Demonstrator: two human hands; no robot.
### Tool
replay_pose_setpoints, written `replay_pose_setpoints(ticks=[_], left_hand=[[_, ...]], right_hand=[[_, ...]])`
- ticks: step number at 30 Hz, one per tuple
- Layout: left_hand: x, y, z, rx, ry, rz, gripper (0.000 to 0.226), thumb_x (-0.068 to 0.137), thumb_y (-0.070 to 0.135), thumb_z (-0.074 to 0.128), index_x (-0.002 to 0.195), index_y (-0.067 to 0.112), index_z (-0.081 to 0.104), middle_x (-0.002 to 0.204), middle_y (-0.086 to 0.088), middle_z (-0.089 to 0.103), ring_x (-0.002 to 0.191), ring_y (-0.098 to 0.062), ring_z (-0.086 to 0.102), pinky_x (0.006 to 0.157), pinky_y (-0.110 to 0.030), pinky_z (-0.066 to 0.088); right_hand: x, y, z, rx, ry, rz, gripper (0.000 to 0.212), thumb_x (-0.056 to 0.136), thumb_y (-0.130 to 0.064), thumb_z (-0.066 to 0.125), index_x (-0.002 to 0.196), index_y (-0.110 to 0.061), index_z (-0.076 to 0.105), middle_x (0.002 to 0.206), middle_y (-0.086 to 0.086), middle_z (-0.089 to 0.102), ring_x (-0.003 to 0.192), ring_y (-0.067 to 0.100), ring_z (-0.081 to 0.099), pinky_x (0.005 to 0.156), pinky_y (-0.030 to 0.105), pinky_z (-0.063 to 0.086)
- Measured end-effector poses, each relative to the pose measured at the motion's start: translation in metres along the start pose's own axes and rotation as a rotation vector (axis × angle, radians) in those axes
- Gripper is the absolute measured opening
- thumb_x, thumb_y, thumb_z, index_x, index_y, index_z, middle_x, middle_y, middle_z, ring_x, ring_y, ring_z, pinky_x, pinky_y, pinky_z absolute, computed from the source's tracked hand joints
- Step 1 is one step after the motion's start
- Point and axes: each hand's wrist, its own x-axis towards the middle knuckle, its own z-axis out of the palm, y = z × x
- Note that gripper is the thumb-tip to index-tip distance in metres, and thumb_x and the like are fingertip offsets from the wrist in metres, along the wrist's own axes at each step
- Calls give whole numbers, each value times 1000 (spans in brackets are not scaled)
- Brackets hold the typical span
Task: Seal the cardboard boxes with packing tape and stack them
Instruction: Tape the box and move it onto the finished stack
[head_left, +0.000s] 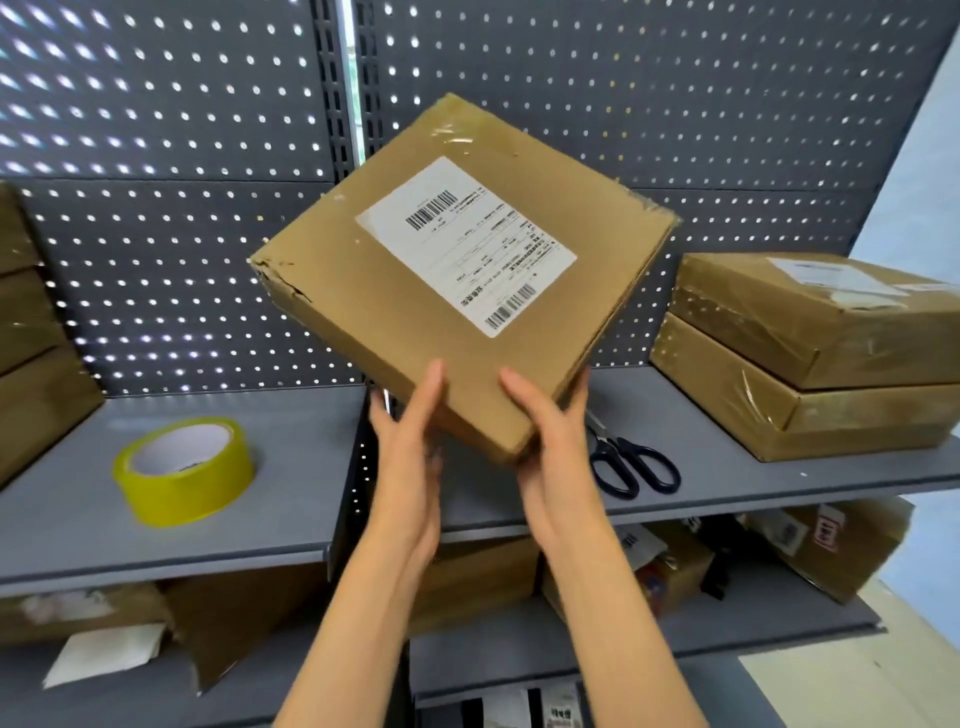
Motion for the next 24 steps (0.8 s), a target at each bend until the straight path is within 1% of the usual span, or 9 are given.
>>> replay_pose_setpoints(ticks=[3,6,9,12,15,17,20,22,24], left_hand=[[15,29,-21,-20,65,-7,117,45,57,81,145,27,30,126,1,57,105,-18,60,86,-45,53],[24,54,-41,-66,120,-16,81,65,44,78,136,22,46,127,-6,56,116,-26,57,80,-47,57],[24,57,-49,-81,137,-44,65,65,37,73,124,16,54,116,-8,58,114,-28,58,75,-45,58],[19,49,-45,-114,220,1,50,75,34,70,120,18,56,117,-6,60,108,-24,61,77,-46,58],[16,35,-36,-201,291,28,54,79,31,71,128,21,53,125,-5,59,108,-22,60,80,-46,58],[13,26,-25,-285,314,17,64,75,33,74,133,23,49,127,-5,58,108,-21,60,80,-47,58],[5,9,-12,-312,274,-13,84,62,41,77,138,26,45,127,-7,60,109,-24,62,74,-42,59],[1,3,-10,-256,253,-23,82,62,43,75,137,25,45,126,-7,62,109,-24,63,74,-39,59],[0,1,-14,-171,242,-9,68,72,41,71,134,23,48,124,-6,62,110,-23,62,78,-37,58]], right_hand=[[10,-22,-25,-101,-68,-2,96,60,-21,78,144,-33,34,123,-7,65,111,12,62,100,41,48],[22,-41,-42,-182,-180,31,91,62,-16,74,144,-29,36,121,-5,66,108,13,64,85,30,54],[31,-50,-42,-210,-220,48,91,68,-19,72,148,-28,30,124,-6,65,110,11,63,89,29,53],[29,-46,-34,-136,-103,43,103,70,-38,77,152,-34,15,120,-17,63,109,3,60,98,30,45],[16,-33,-26,-32,52,18,128,51,-60,83,150,-43,3,140,-15,44,124,9,46,104,38,37],[5,-19,-14,-5,65,57,124,57,-49,82,148,-45,-1,148,-14,31,137,20,35,108,48,34],[-6,-1,8,-20,13,85,125,62,-37,86,145,-50,-7,153,-7,29,133,17,41,105,52,40],[-6,3,15,-12,54,54,116,72,-29,78,144,-51,-9,149,-9,35,127,11,44,103,52,43],[-4,4,12,15,103,49,113,74,-26,74,146,-48,-9,147,-7,39,126,13,47,97,49,49]])
